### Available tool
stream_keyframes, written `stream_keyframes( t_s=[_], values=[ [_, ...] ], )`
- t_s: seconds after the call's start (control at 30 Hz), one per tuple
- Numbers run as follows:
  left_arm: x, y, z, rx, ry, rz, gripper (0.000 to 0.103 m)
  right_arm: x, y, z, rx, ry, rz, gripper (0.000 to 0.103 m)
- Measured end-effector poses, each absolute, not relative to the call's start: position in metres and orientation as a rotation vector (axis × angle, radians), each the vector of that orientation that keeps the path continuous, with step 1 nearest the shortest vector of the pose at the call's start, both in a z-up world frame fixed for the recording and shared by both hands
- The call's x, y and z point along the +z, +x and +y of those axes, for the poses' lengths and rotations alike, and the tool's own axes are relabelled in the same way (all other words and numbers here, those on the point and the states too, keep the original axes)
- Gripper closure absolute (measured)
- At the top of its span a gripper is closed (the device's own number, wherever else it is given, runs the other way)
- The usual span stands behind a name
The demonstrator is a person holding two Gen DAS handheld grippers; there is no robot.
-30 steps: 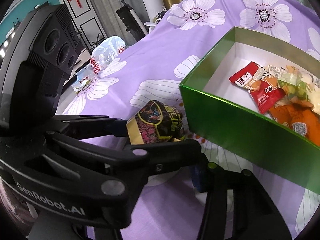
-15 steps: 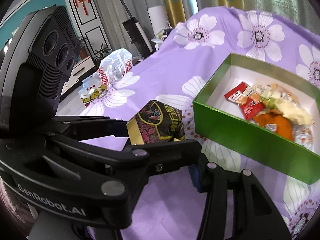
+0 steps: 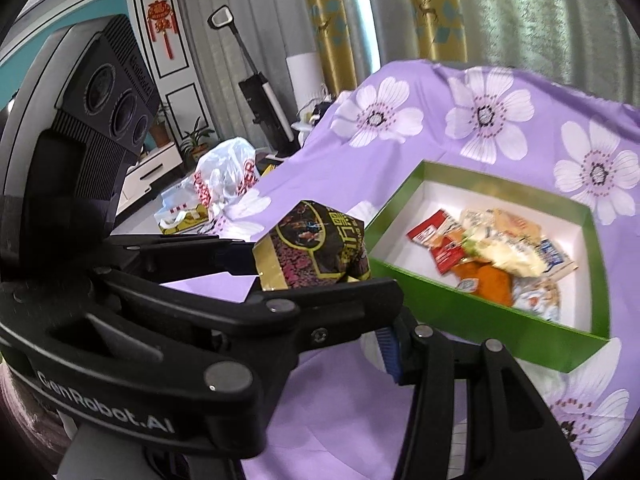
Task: Organize snacks
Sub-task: 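Carry the triangular snack over the green box and lower it inside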
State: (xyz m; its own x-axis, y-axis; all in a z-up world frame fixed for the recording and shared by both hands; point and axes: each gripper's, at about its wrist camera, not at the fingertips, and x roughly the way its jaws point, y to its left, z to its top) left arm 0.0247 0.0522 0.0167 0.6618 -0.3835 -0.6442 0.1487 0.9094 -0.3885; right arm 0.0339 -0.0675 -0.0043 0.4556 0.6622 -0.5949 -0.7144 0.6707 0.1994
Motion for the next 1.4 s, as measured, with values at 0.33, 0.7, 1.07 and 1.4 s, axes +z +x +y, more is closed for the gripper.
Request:
stream_keyframes(
  t_s=[0.33, 0.7, 1.07, 1.4],
  values=[
    [0.038, 0.033, 0.018, -0.344, -0.258, 0.768, 0.035, 0.012, 0.035, -0.098, 0.811, -0.048, 0.64, 0.053],
    [0.05, 0.043, -0.02, -0.377, -0.207, 0.761, 0.035, 0.021, 0.037, -0.134, 0.768, -0.007, 0.607, 0.053],
    [0.054, 0.052, -0.044, -0.401, -0.171, 0.766, 0.035, 0.024, 0.041, -0.154, 0.74, 0.025, 0.589, 0.053],
    [0.05, 0.062, -0.055, -0.408, -0.154, 0.781, 0.035, 0.02, 0.052, -0.167, 0.73, 0.049, 0.591, 0.053]
  ],
)
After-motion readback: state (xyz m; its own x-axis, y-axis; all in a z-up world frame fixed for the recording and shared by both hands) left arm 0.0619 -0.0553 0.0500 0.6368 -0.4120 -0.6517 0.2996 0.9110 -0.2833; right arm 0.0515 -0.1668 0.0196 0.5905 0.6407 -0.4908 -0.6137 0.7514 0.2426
